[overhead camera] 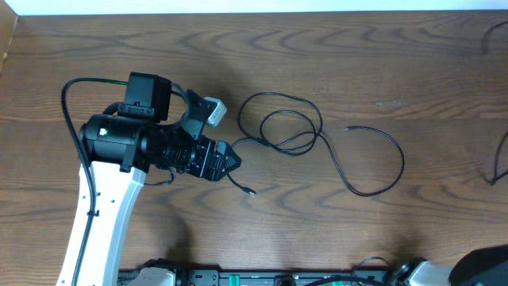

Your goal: Untangle cables

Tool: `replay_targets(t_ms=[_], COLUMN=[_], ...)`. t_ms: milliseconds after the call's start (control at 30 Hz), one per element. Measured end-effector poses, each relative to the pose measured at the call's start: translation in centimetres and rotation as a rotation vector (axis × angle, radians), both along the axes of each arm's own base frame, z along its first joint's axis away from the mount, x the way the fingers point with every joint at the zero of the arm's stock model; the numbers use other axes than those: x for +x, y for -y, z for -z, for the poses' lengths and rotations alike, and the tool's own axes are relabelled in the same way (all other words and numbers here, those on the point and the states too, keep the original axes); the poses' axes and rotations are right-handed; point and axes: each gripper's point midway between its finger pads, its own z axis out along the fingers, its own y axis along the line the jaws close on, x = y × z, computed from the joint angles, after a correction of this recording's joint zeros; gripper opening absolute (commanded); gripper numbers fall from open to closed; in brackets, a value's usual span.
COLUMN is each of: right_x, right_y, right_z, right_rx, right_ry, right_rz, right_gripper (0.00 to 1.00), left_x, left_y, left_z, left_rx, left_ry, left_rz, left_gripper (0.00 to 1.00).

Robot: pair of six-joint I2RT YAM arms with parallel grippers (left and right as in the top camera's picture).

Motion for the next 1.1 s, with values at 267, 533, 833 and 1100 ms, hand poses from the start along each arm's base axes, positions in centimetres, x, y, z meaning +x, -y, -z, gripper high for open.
replay_targets(t_ms=[267, 533, 833, 1100], right_x=[-4.0, -4.2, -1.4, 3.8], right_y=[6.5, 6.2, 1.2, -14.3], right_z=[7.4, 20.5, 22.7, 24.6], right_rx=[0.401, 0.758, 0.838, 0.786], right_ry=[0.101, -0.062, -0.153, -0.510], right_rz=[0.070, 0.060, -0.122, -0.572], right_gripper=[0.01, 0.99, 0.99, 0.99], left_x=[0.0, 0.0, 0.0, 0.1], left_y=[0.0, 0.0, 0.0, 0.0], left_z=[0.0, 0.0, 0.0, 0.0], left_rx=[0.000, 0.000, 0.000, 0.000], left_ry=[0.000, -0.001, -0.002, 0.007], left_rz=[0.000, 0.000, 0.000, -0.001], left_gripper=[0.76, 0.76, 0.76, 0.82])
